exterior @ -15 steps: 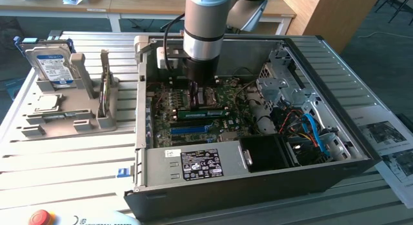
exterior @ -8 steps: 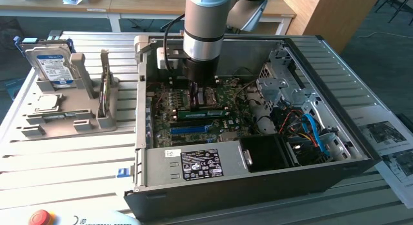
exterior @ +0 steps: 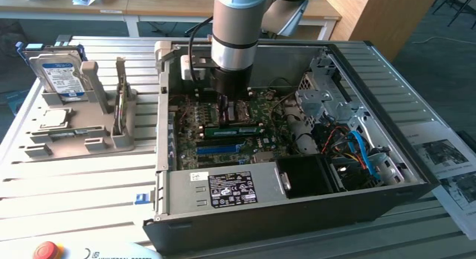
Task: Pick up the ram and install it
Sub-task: 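Press down the ram until it locks into place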
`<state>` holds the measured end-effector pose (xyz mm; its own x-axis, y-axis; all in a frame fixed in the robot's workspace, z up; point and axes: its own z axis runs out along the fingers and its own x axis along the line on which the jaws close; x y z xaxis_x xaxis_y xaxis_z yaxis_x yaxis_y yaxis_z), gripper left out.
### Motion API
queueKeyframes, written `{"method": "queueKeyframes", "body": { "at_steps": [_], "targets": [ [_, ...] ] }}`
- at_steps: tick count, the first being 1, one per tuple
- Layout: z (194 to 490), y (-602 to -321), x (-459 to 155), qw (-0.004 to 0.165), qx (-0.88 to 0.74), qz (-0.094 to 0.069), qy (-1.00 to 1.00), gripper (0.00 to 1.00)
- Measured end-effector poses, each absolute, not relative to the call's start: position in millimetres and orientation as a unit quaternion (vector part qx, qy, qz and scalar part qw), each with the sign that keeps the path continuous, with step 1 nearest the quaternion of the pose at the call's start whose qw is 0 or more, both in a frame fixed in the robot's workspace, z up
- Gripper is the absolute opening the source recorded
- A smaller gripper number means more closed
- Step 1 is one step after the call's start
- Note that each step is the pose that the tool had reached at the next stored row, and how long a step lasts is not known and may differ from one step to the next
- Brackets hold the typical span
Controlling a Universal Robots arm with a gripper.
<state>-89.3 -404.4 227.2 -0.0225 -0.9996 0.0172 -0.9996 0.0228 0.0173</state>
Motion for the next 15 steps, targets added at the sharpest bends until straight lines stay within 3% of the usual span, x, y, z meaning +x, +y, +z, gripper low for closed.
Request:
{"method": "queueKeyframes", "body": {
  "at_steps": [15],
  "targets": [
    [225.0, -404.6, -89.5, 0.012, 0.699, 0.0, -0.715, 0.1]
  ]
}}
